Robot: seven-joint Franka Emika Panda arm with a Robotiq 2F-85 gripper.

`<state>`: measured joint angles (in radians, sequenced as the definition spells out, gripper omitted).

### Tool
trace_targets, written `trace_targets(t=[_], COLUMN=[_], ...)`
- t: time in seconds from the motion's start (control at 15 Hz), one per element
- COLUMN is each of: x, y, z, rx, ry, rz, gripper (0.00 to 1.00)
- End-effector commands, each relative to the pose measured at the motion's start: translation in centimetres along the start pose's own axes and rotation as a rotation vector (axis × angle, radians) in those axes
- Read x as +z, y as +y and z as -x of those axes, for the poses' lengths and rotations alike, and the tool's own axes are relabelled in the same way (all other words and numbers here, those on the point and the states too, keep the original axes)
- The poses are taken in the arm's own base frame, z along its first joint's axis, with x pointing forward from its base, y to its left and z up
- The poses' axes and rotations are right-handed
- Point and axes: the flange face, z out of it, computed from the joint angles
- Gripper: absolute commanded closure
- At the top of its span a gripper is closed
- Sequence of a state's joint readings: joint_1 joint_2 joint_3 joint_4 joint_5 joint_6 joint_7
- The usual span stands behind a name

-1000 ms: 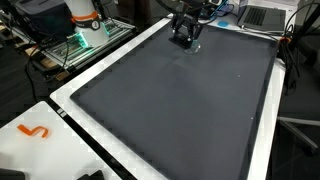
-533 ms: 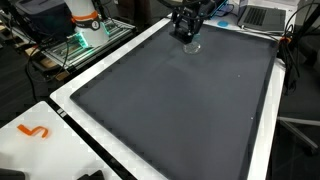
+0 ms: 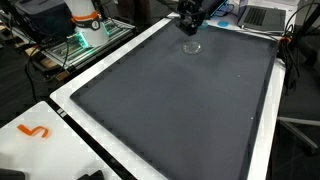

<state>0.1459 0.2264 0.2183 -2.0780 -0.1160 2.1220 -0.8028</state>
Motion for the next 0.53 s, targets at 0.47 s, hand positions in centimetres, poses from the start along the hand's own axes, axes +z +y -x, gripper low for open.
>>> trace_targets(t=[0.47], x=[-3.6], y=[-3.1], z=[-3.6], rx=[0.327], ry=[0.147], rz=[0.153], gripper=[0.69])
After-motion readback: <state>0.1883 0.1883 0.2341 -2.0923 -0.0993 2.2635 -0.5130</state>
